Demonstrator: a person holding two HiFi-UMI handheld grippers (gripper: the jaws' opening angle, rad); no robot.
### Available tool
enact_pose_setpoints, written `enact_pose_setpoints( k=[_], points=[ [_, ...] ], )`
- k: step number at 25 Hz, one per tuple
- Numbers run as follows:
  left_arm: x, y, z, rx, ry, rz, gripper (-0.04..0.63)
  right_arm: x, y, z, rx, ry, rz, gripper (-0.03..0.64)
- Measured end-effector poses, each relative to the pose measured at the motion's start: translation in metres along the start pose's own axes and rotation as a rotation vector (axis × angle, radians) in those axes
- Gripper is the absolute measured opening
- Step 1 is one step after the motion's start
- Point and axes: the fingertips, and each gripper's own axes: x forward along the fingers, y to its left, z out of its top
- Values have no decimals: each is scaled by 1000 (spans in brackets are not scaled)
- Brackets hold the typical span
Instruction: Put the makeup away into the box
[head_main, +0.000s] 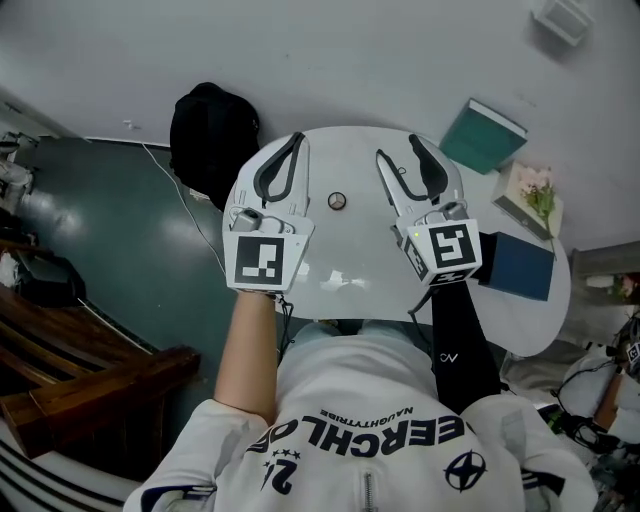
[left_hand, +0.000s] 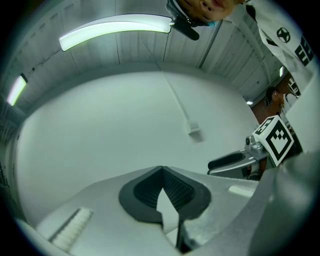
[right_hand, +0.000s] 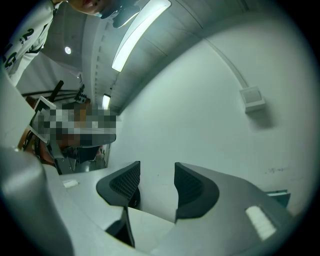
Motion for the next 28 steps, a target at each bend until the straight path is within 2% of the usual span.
enact_pose_setpoints(
  k=[6, 10, 15, 18, 24, 28],
  points=[
    [7, 0, -11, -20, 4, -28, 8, 8, 4, -16, -16, 59, 17, 246],
    [6, 4, -22, -24, 23, -33, 8, 21, 19, -42, -32, 137, 53, 276],
    [2, 17, -34, -40, 37, -30, 8, 41, 60, -104, -75, 327, 185, 272],
    [-5, 26, -41, -59, 51, -16, 8, 49, 80, -144, -61, 431, 238, 282],
    [-10, 38, -55, -69, 78, -17, 8, 57, 94, -230, 49, 620, 245, 322],
    [-12, 47, -61, -71, 91, -24, 8, 60, 107, -277, 52, 736, 244, 342]
  ],
)
